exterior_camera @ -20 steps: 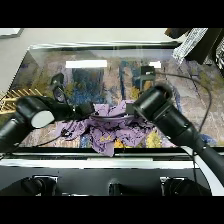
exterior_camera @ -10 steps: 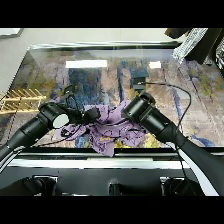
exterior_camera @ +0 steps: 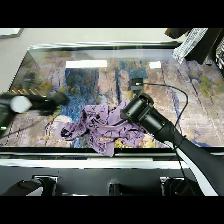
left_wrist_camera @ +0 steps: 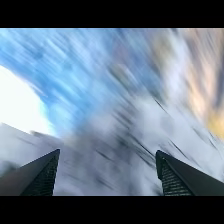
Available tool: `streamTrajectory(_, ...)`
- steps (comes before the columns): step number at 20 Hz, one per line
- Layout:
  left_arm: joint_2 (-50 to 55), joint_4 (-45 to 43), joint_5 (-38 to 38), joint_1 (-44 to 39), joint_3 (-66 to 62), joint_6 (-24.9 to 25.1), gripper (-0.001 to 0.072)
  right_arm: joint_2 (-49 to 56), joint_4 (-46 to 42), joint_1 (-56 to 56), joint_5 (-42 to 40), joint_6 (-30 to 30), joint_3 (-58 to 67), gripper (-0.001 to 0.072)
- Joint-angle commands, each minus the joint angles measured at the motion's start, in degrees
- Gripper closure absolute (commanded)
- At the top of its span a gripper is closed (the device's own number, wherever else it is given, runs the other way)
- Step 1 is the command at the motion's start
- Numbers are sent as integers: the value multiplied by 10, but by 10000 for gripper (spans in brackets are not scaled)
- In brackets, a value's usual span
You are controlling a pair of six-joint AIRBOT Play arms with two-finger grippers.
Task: Fold the clothes and pants, and hang the long-sleeved shirts on hangers.
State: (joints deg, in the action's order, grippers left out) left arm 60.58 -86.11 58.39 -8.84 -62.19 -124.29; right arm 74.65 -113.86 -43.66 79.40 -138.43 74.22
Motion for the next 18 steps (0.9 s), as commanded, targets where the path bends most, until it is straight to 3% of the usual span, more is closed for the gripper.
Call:
streamTrajectory(1,-45,-7,24,180,0,149,41,0,10,-1,1,13,0,684)
streamTrajectory(4,-46,-7,49,289,0,270,41,0,10,-1,1,13,0,684)
streamTrajectory(5,-46,-6,48,311,0,277,41,0,10,-1,1,13,0,684)
streamTrajectory(7,-44,-7,48,341,0,229,40,0,10,-1,0,19,0,683)
streamTrajectory(10,-22,-5,28,403,0,226,38,0,9,-1,-1,35,0,683)
streamTrajectory(14,17,93,44,580,-7,385,38,0,9,0,-3,44,0,683)
streamTrajectory(18,52,93,56,674,-49,561,38,0,9,0,-5,58,0,684)
